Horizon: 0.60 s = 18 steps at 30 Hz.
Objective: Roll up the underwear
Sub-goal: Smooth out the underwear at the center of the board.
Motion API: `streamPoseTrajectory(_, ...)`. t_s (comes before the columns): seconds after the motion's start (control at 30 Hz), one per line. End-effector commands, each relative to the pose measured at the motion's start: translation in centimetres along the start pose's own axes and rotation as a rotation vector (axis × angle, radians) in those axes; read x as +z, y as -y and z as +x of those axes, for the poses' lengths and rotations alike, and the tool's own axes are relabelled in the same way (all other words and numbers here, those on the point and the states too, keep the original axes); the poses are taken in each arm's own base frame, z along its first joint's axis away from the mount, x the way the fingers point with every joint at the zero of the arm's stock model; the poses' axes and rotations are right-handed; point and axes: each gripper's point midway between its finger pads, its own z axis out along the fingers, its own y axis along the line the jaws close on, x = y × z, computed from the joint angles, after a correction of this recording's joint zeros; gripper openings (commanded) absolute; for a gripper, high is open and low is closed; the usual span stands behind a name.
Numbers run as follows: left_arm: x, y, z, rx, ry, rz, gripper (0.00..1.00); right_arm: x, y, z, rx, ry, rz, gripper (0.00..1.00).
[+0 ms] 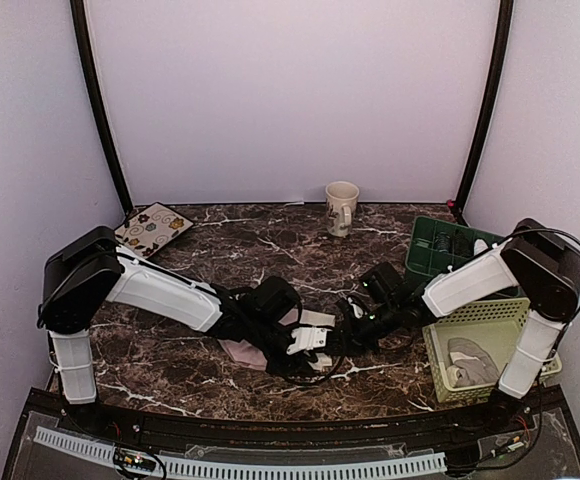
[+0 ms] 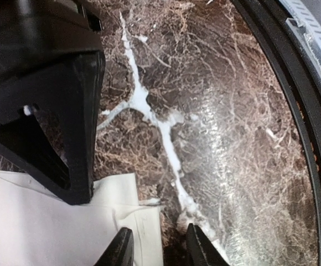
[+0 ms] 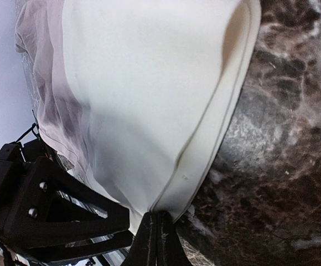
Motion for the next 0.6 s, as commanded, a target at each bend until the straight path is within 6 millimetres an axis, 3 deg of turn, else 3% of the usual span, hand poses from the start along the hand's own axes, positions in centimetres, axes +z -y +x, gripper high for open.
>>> streamPoseTrajectory(0.0, 0.4, -0.6, 0.2, 0.040, -0.030, -0.043, 0.35, 0.6, 1.3, 0.7, 0.010, -0.018, 0.043, 0.00)
streamPoseTrajectory(0.1, 0.7, -0.8, 0.4, 0.046, -0.040, -0.060, 0.30, 0.3, 1.1, 0.7, 0.004, -0.015, 0.051, 0.00)
streamPoseTrajectory(0.27, 0.7, -1.1, 0.5, 0.038, -0.046, -0.082, 0.12, -0.4, 0.9, 1.0, -0.005, -0.011, 0.065, 0.00)
streamPoseTrajectory(0.4, 0.2, -1.6, -0.6, 0.016, -0.007, -0.109, 0.02, -0.9, 1.4, 1.5, -0.018, -0.018, 0.093, 0.00)
streamPoseTrajectory(0.57, -0.5, -2.2, -2.1, 0.003, 0.051, -0.144, 0.00, -0.7, 2.6, 2.6, -0.010, -0.048, 0.113, 0.00)
